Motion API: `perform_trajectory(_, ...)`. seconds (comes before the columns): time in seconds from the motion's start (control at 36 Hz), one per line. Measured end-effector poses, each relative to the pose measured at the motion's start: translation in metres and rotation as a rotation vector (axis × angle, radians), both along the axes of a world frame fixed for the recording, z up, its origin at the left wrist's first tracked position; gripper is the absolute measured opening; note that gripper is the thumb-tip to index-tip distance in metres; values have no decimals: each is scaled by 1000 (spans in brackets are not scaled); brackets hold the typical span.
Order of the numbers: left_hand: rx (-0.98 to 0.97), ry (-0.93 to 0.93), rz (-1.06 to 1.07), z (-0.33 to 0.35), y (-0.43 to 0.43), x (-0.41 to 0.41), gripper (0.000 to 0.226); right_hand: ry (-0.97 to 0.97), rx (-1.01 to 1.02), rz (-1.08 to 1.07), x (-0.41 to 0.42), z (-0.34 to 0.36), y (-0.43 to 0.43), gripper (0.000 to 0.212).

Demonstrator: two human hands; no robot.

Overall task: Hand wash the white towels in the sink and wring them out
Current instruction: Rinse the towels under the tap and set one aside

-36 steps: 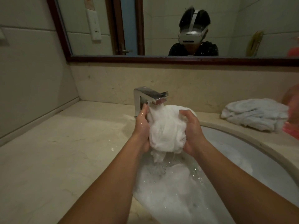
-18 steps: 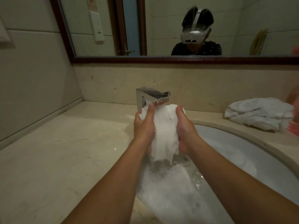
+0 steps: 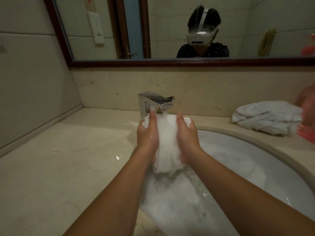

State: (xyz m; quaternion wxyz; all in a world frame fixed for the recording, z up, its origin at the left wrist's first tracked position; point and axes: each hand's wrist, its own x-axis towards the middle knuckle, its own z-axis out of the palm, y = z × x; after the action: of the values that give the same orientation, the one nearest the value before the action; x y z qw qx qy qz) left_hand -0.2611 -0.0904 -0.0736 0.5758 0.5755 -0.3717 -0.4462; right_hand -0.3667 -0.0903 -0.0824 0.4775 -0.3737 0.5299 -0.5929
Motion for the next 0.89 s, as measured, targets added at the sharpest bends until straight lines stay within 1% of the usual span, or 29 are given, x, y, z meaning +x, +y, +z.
perform_trajectory(0.03,-7,-8,-6,-1,1,-1,64,24,-7,-22,0,0,0,41)
perform_trajectory(0.08,-8,-14,-28,-2,2,-2,78,51,-21,-73,-1,1,0,44)
perform_trajectory(0.11,-10,-2,-36,-2,3,-2,77,56,-23,-93,-2,2,-1,44)
perform_trajectory(0.19,-35,31,-43,0,3,-2,58,77,-32,-131,-4,5,-1,41)
perform_trajectory(0.25,-42,34,-32,0,1,-3,52,79,-42,-157,-4,8,-2,40)
perform_trajectory(0.33,-28,39,-3,3,2,-3,53,46,-44,-167,-2,10,-3,39)
perform_trajectory(0.42,-31,58,60,3,0,-1,49,9,8,-104,-1,9,-1,41)
perform_trajectory(0.5,-16,108,95,3,-1,2,45,32,44,-28,0,11,0,50)
perform_trajectory(0.56,-28,116,102,3,-4,4,46,89,45,-9,0,10,-2,60)
perform_trajectory(0.58,-32,115,111,3,-4,5,46,118,43,-10,-1,12,0,60)
perform_trajectory(0.67,-40,128,115,2,-5,6,41,191,39,-21,-4,10,2,50)
perform_trajectory(0.72,-34,153,105,2,-5,5,41,187,47,21,-4,7,2,49)
perform_trajectory(0.78,-37,164,56,5,-3,3,41,118,66,67,-3,5,3,53)
perform_trajectory(0.83,-47,151,13,6,-1,0,36,84,56,88,-2,7,4,58)
perform_trajectory(0.86,-57,154,-8,7,1,-2,35,74,57,91,-1,8,4,69)
perform_trajectory(0.89,-67,159,-16,7,2,-4,36,67,59,90,-1,8,4,89)
